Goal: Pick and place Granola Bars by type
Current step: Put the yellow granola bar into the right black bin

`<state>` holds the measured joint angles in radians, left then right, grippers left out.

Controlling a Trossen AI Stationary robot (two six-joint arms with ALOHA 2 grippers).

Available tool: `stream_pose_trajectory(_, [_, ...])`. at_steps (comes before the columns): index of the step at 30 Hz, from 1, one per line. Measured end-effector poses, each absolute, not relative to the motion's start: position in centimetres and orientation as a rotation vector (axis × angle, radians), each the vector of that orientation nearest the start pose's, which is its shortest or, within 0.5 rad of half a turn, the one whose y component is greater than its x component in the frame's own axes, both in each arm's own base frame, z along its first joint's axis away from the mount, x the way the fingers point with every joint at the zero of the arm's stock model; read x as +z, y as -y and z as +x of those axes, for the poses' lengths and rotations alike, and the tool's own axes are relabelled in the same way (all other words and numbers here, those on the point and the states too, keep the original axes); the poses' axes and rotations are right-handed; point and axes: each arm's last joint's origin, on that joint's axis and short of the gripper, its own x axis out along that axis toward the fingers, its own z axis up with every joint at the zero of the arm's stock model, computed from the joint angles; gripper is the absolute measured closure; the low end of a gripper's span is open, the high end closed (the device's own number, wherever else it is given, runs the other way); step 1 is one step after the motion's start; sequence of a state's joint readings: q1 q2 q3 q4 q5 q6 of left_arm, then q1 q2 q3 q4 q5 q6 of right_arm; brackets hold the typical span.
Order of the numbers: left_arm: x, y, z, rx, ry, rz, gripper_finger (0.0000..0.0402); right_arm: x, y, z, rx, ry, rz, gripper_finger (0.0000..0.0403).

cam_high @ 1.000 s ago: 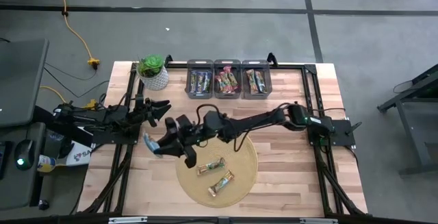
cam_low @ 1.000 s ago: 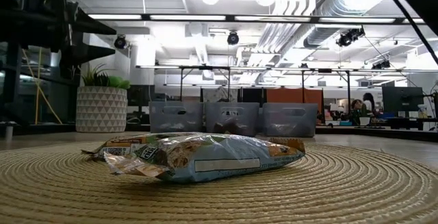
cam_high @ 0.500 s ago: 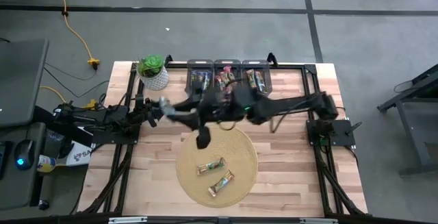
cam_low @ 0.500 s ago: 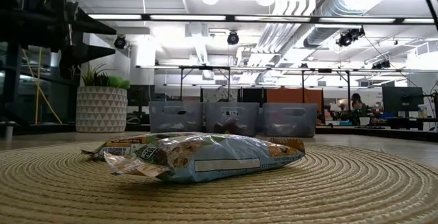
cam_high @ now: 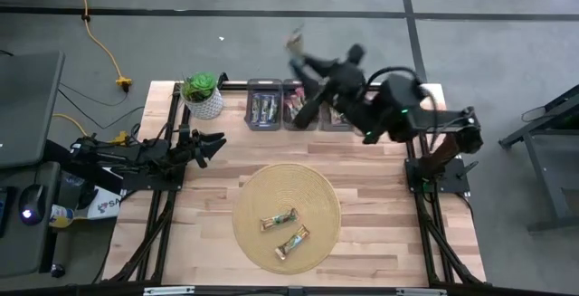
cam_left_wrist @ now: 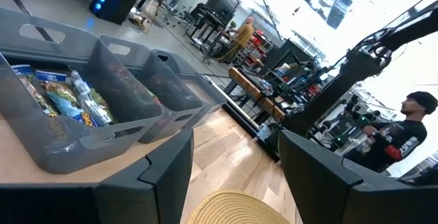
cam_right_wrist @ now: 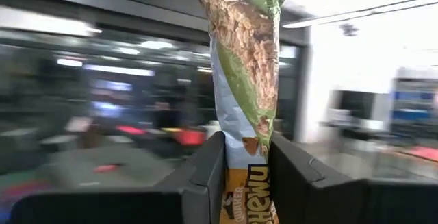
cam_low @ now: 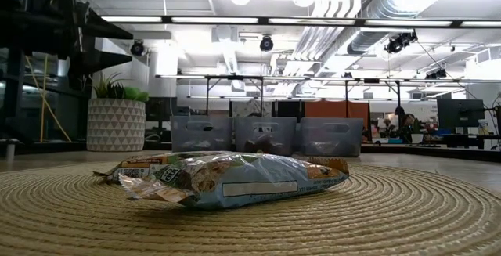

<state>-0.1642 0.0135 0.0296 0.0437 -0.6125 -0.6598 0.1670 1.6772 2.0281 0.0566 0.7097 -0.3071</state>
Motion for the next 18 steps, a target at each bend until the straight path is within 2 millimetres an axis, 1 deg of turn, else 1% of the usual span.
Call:
stream_pose_trajectory(2, [17.6,-0.2,9.3,0.414,0.202,-0.671,0.0190,54.8,-3.1,32.7,-0.720,0.262,-0.126,0.0321])
stream_pose_trajectory(5, [17.6,-0.2,9.3,0.414,0.202,-0.671,0.0190,55.3,-1.6,31.0,-0.981,0.181,-0.116,0.0321])
stream_pose_trajectory(7, [17.6,-0.2,9.3,0.414,0.202,-0.671,0.0190,55.4,-0.4,30.2,-1.157,0.106,-0.109,0.0321])
stream_pose_trajectory(9, [17.6,-0.1,9.3,0.414,0.202,-0.671,0.0190,55.1,0.8,29.7,-1.280,0.031,-0.121,0.0321])
stream_pose_trajectory(12, [17.6,-0.2,9.3,0.414,0.202,-0.671,0.0190,54.3,2.6,29.6,-1.373,-0.061,-0.159,0.0321])
stream_pose_trajectory(15, [17.6,-0.2,9.3,0.414,0.202,-0.671,0.0190,52.8,4.4,29.8,-1.397,-0.121,-0.164,0.0321])
stream_pose_trajectory(18, [17.6,-0.2,9.3,0.414,0.202,-0.671,0.0190,50.7,6.3,29.7,-1.366,-0.153,-0.076,0.0321])
